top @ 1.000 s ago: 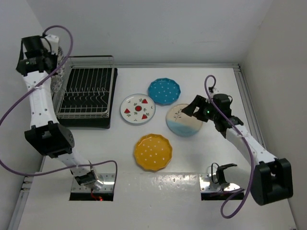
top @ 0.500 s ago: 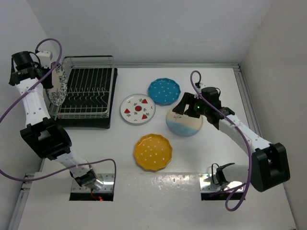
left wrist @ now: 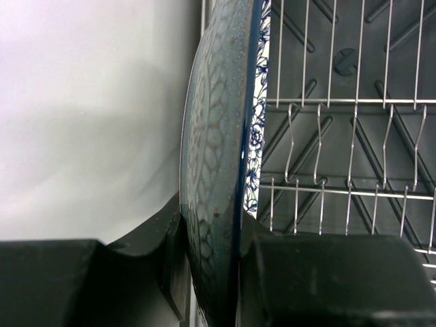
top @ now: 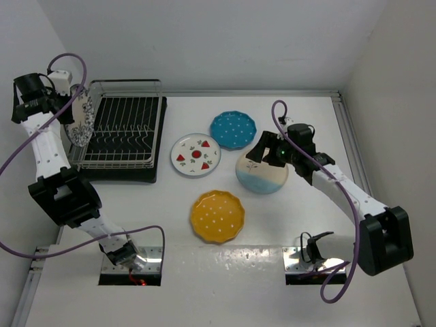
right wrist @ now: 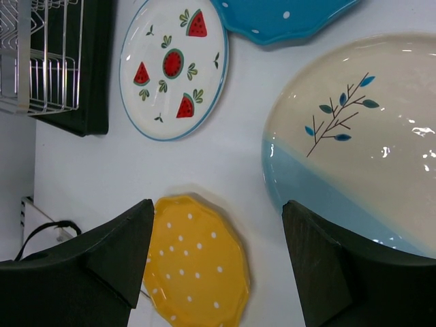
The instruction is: Load the plates into the dish rack
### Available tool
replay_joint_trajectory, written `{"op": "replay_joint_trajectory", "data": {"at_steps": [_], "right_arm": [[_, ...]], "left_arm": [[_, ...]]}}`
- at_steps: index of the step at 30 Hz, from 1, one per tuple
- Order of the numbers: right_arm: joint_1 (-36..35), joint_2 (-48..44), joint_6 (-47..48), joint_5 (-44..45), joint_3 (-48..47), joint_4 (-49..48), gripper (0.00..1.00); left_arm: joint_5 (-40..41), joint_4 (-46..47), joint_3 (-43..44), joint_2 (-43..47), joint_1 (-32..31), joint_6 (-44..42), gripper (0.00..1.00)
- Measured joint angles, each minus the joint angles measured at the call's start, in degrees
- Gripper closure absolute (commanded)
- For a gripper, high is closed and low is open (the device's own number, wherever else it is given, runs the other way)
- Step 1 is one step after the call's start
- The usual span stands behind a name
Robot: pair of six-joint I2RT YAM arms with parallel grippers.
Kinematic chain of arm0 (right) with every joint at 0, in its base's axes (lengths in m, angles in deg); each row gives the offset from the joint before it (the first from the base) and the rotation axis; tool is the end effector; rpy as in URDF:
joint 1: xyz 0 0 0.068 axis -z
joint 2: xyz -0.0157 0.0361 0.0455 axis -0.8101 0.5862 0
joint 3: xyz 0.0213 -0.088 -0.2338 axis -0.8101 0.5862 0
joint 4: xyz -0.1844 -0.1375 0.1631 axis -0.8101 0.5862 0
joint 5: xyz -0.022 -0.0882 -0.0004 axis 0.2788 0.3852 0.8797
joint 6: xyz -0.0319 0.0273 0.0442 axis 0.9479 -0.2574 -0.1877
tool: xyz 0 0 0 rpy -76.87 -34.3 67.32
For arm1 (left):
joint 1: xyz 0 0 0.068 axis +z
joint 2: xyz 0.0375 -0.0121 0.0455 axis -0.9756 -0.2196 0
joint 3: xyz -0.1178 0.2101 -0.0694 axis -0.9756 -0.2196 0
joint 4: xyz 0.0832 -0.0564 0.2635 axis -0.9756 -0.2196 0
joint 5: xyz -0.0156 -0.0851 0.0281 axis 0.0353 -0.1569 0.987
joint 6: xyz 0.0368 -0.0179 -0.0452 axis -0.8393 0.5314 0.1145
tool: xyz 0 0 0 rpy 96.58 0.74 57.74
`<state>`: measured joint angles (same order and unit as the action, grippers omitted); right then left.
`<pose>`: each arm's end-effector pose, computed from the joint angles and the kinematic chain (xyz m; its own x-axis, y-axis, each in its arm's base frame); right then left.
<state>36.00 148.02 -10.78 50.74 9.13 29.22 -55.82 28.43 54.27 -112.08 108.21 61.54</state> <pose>0.2893 0.1077 0.2107 -0.7451 0.3976 -0.5355 -0.0539 0.7643 0.6426 0.3455 0.1964 0.3577 -0.6344 0.0336 -0.7723 -0.1543 0.9735 0.1690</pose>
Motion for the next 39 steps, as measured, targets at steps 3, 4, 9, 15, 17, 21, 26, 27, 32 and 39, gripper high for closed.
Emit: {"op": "replay_joint_trajectory", "data": {"at_steps": [3,4,9,15,17,21,26,27,32,39], "right_arm": [[0.00,-0.02,0.31,0.09,0.00,0.07,0.24],[0.00,-0.09,0.42,0.24,0.02,0.20,0.24],[0.00,-0.68,0.74,0.63,0.02,0.83,0.24],[0.00,-0.76,0.83,0.81,0.02,1.01,0.24],[0.00,-1.01,0.83,0.98,0.02,1.05,0.24],[0.00,-2.16,0.98,1.11,0.04,1.25,0.24],[0.00,-2.93,1.22,1.51,0.17,1.29,0.24],[0.00,-2.99,1.25,1.53,0.26,1.27,0.24],[0.02,-3.39,1.25,2.01,0.90,1.49,0.21],[1.01,-3.30,0.55,3.54,1.01,4.66,0.13]], "left_arm": [[0.39,0.50,0.46,0.11,0.11,-0.17,1.00],[0.57,0.70,0.46,0.15,0.22,-0.35,1.00],[1.55,0.92,0.31,0.22,0.85,-0.94,1.00],[1.20,2.45,-1.57,0.33,1.11,-1.57,1.00],[0.48,3.48,-3.98,0.37,1.60,-1.73,1.00],[-1.97,5.64,-10.40,0.44,3.34,-1.66,0.95],[-4.22,10.12,-14.10,0.74,4.28,-1.16,0.59],[-4.22,10.78,-14.12,0.76,4.46,-1.01,0.54],[-4.02,13.57,-14.12,2.05,5.42,-0.28,0.35],[-4.00,13.40,-10.03,4.22,5.16,0.81,0.29]]}}
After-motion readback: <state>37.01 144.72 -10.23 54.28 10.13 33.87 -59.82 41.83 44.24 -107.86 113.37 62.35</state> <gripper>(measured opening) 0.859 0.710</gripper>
